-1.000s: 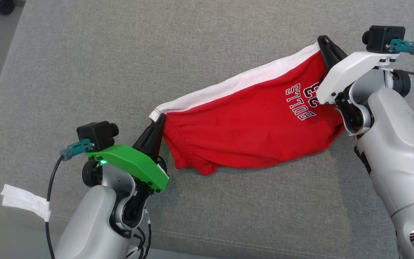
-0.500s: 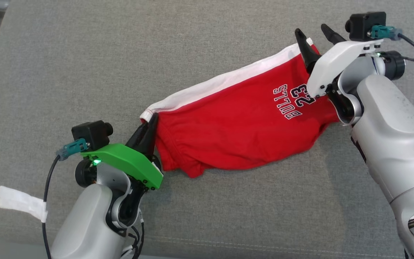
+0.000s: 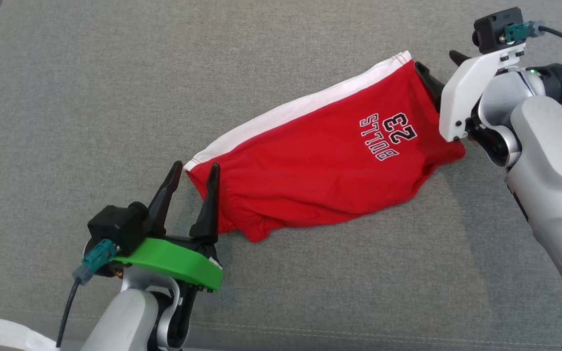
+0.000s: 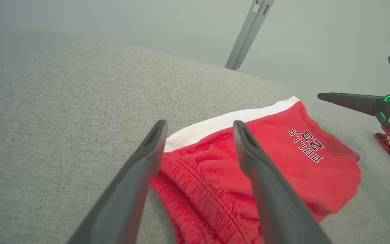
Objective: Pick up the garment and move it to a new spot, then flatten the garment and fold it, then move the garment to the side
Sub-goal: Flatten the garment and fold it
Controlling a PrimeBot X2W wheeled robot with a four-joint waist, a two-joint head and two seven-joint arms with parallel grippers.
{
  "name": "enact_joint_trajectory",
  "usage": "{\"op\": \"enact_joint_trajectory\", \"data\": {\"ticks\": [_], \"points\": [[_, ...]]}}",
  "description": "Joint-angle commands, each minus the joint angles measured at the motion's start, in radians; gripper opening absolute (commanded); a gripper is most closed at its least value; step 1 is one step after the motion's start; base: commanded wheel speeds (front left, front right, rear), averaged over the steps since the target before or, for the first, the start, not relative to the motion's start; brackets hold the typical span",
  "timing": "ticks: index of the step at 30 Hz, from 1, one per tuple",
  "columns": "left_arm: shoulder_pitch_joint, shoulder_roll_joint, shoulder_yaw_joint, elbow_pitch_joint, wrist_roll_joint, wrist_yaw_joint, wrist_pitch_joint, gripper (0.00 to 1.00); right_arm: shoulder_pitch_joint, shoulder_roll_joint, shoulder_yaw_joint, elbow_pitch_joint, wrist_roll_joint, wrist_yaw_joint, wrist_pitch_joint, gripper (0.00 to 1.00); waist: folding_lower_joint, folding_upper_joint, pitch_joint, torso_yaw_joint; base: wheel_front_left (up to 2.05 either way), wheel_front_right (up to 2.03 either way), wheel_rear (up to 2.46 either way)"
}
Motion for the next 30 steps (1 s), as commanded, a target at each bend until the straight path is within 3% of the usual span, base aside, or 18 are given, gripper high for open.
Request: {"op": "enact_joint_trajectory", "data": {"ticks": [1, 11, 12, 13, 16, 22, 30], "points": [[0.008, 0.010, -0.001, -0.004, 0.014, 0.003, -0.011, 1.00, 0.014, -0.003, -0.001, 0.006, -0.006, 0.000, 0.009, 1.00, 0.0000, 0.0077, 0.014, 0.017, 0.00, 0.00, 0.00], [0.036, 0.000, -0.009, 0.026, 0.026, -0.011, -0.087, 1.00, 0.053, 0.004, 0.015, 0.057, -0.015, 0.000, 0.101, 1.00, 0.0000, 0.0077, 0.033, 0.052, 0.00, 0.00, 0.00], [0.036, -0.002, -0.008, 0.032, 0.023, -0.015, -0.093, 1.00, 0.059, 0.012, 0.018, 0.051, 0.001, 0.000, 0.102, 0.35, 0.0000, 0.0077, 0.032, 0.051, 0.00, 0.00, 0.00], [0.037, -0.005, -0.007, 0.036, 0.020, -0.019, -0.097, 1.00, 0.068, 0.022, 0.014, 0.050, 0.022, 0.000, 0.109, 0.00, 0.0000, 0.0077, 0.028, 0.049, 0.00, 0.00, 0.00], [0.049, -0.003, -0.001, 0.056, 0.014, -0.027, -0.109, 1.00, 0.082, 0.032, 0.019, 0.034, 0.066, 0.000, 0.113, 0.00, 0.0000, 0.0077, 0.005, 0.023, 0.00, 0.00, 0.00], [0.129, 0.039, 0.013, 0.064, 0.026, -0.030, -0.126, 1.00, 0.137, 0.058, 0.000, -0.017, 0.156, 0.000, 0.075, 0.00, 0.0000, 0.0077, -0.089, -0.097, 0.00, 0.00, 0.00], [0.218, 0.078, -0.007, 0.019, 0.076, -0.032, -0.136, 1.00, 0.266, -0.058, -0.104, -0.049, 0.258, -0.001, 0.062, 0.00, 0.0000, 0.0077, -0.133, -0.170, 0.00, 0.00, 0.00]]}}
